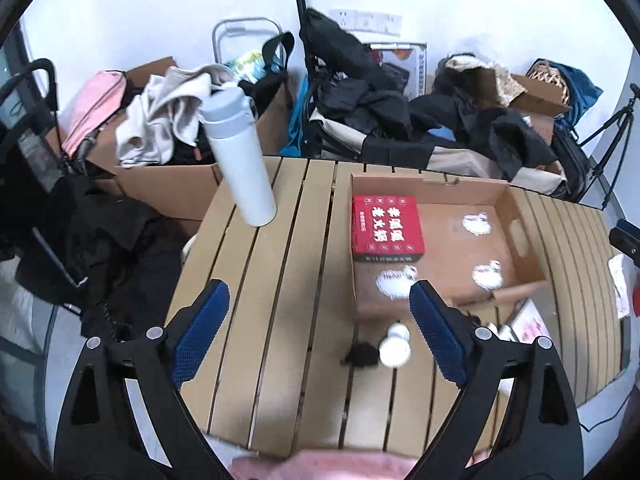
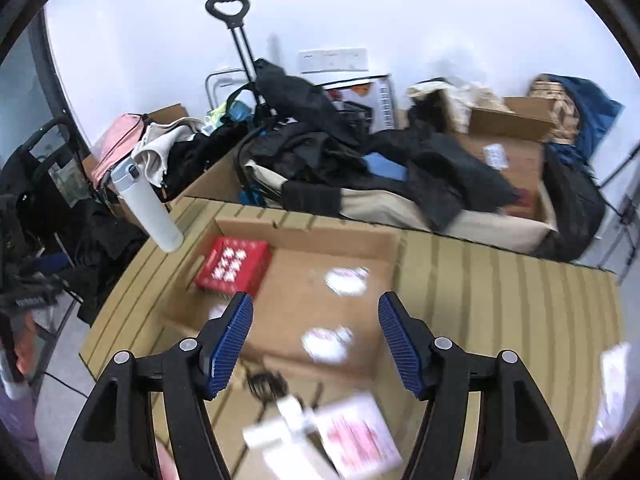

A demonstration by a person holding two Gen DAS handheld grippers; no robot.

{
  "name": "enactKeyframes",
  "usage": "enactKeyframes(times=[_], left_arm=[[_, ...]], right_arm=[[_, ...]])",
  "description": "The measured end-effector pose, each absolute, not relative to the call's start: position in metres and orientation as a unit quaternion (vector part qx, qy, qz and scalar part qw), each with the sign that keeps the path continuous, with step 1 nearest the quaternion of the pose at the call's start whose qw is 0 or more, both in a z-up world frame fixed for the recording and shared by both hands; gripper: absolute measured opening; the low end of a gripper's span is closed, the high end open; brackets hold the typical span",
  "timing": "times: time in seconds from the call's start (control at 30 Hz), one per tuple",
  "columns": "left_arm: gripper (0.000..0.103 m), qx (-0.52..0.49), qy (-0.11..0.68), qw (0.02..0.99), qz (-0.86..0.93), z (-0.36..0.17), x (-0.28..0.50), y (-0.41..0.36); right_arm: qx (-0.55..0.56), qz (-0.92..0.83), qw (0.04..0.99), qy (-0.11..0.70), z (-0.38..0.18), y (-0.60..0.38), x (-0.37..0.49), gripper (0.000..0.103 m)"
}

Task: Organize objects
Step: 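Lower the red box into the cardboard tray and open the left gripper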

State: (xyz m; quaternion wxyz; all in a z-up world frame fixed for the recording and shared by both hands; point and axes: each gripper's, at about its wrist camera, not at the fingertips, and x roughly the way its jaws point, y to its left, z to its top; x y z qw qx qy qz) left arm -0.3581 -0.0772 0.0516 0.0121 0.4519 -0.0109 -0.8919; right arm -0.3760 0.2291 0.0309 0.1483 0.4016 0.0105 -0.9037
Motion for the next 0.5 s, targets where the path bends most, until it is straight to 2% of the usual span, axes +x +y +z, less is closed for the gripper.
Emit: enactKeyframes(times=[0.2,0.27,0.3,0.37,0.43,0.5], left_arm=[[0.090,0.411,-0.029,0.012,-0.911,0.081,-0.275,-0.064],[0.097,0.382,-0.018,-0.007,-0.924,0.083,-0.232,-0.059],[0.103,0.370,-0.012,-0.020,-0.929,0.080,-0.215,-0.058],[0.103,0.366,0.014,-0.055,-0.929,0.065,-0.175,-0.054],[0.103,0.379,0.043,-0.070,-0.922,0.049,-0.145,-0.050],[0.103,0.371,0.057,-0.092,-0.922,0.033,-0.106,-0.038]], right_arm=[[0.348,-0.922,0.169,0.011,0.072,0.246,-0.283,0.069],[0.324,-0.929,0.178,0.000,0.074,0.250,-0.249,0.069],[0.313,-0.932,0.184,-0.006,0.068,0.250,-0.231,0.070],[0.322,-0.924,0.205,0.002,0.043,0.244,-0.200,0.079],[0.383,-0.898,0.215,0.027,0.009,0.233,-0.172,0.079],[0.391,-0.892,0.227,0.014,-0.012,0.230,-0.139,0.079]])
